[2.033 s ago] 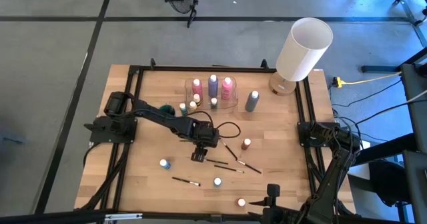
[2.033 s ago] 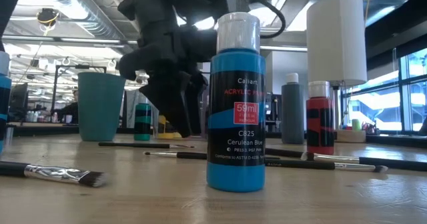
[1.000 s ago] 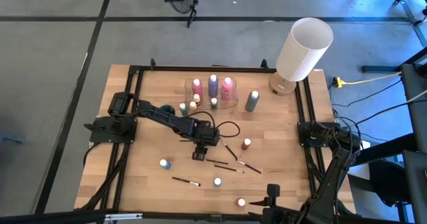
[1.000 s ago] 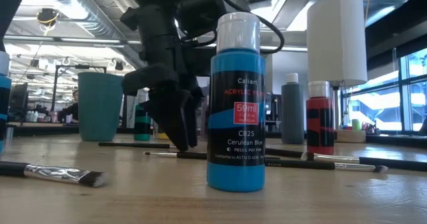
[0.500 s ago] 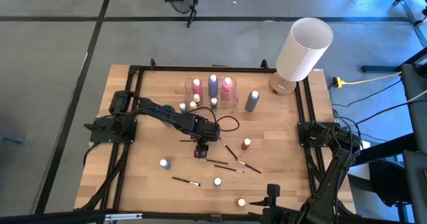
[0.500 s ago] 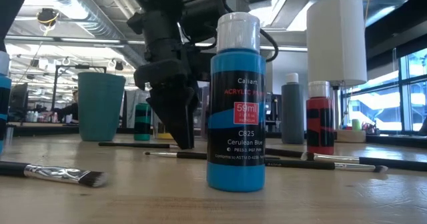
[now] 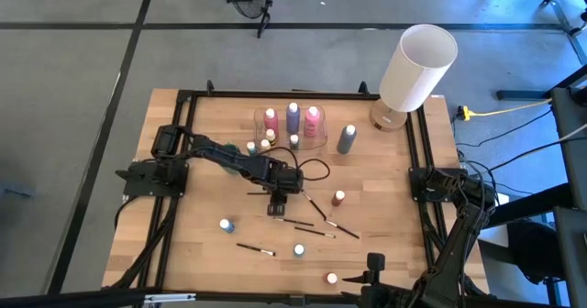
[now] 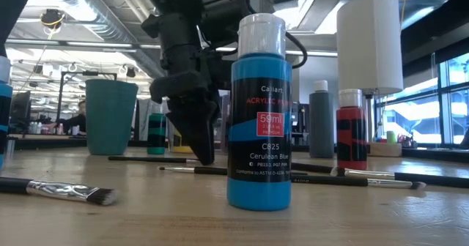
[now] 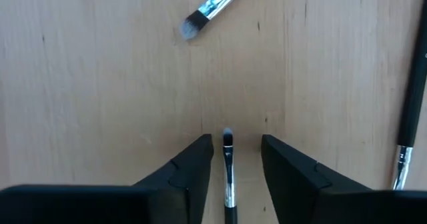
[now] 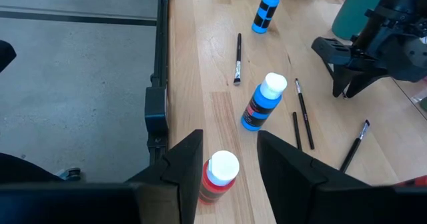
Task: Pick & Place Paint Supplies
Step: Put the black paint brush into the green cup
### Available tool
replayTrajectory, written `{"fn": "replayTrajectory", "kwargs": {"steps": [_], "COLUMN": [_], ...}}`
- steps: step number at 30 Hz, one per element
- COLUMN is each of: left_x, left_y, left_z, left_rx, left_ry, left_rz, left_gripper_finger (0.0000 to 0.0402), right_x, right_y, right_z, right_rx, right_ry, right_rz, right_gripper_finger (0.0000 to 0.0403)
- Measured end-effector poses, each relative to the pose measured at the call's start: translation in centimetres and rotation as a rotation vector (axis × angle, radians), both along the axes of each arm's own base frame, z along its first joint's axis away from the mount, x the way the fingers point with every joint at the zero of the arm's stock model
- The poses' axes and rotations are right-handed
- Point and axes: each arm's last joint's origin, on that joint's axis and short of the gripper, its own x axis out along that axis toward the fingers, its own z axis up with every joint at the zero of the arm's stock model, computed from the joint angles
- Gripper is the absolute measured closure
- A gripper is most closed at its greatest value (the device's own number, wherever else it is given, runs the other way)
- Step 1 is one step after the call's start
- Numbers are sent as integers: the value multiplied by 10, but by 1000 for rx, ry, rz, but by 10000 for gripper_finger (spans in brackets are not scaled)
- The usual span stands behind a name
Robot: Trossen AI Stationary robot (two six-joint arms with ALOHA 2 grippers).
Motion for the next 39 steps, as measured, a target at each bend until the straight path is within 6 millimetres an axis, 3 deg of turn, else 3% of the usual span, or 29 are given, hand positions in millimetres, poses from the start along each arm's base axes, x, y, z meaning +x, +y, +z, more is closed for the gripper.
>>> {"fn": "replayTrajectory", "kwargs": {"steps": [15, 27, 39], "left_x": [-1, -2, -9], "left_y": [-3, -15, -42], "left_z": [-1, 1, 33], "left_rx": [21, 120, 194], "left_ry": [4, -13, -107], "left_rz": [-65, -115, -166], "left_gripper_finger": [393, 399, 399], "right_x": [0, 0, 0], "right_y": [0, 0, 0], "right_z": [0, 0, 0], "right_rx": [1, 0, -3], "right_ry": [0, 0, 2], "right_rz": [0, 0, 0], "right_gripper_finger": [259, 259, 259]}}
